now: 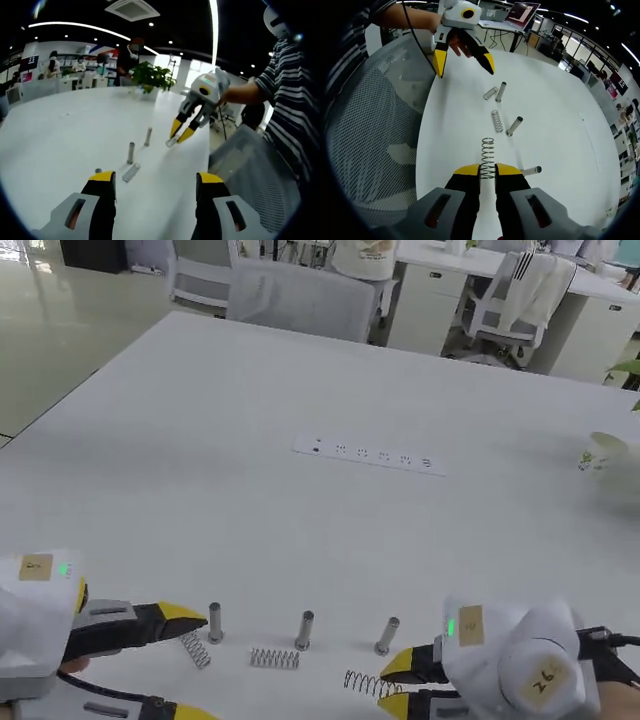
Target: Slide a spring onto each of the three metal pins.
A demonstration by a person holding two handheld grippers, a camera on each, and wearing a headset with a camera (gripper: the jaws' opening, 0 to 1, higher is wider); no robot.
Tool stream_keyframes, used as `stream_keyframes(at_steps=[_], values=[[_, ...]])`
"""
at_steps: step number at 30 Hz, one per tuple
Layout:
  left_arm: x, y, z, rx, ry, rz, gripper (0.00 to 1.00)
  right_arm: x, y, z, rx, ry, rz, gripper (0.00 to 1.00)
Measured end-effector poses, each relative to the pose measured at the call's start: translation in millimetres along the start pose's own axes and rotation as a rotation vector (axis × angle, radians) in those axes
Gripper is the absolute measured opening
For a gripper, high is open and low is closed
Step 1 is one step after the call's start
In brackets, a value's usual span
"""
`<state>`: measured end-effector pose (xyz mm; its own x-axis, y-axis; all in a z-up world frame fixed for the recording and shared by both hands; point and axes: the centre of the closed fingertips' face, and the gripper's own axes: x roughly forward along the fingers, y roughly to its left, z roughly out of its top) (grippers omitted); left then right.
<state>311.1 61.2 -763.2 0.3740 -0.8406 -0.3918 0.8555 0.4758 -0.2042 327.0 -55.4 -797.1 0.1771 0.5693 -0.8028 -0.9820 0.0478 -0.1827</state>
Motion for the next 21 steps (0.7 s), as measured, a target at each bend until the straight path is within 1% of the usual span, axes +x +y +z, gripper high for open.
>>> stream_keyframes(at_steps=[3,5,7,8,11,17,21], values=[[9.3,-4.3,2.6,0.017,0.002,-0.027,0.55,-1.6,1.3,2.0,-0.020,0.004,-0.001,0.08],[14.7,-7.2,4.7,0.028,0.001,-0.047,0.53,-2.2,2.9,3.6,-0.026,0.003,0.002,0.08],[19.7,-8.4,6.3,0.036,0.000,-0.054,0.50,-2.2,4.4,5.3,-0.027,0.000,0.005,0.08],[23.7,-10.5,7.2,0.049,0.001,-0.066,0.50,-2.1,5.5,6.0,-0.030,-0.001,0.008,0.08],[33.0,-14.9,8.4,0.059,0.005,-0.089,0.48,-1.6,7.8,8.1,-0.036,-0.001,0.012,0.08],[51.8,-23.5,8.2,0.095,0.006,-0.126,0.38,-3.9,10.6,14.3,-0.056,-0.010,0.016,0.08],[60.5,-28.0,11.4,0.106,-0.008,-0.145,0.34,-6.4,11.1,18.7,-0.060,-0.019,0.018,0.08]])
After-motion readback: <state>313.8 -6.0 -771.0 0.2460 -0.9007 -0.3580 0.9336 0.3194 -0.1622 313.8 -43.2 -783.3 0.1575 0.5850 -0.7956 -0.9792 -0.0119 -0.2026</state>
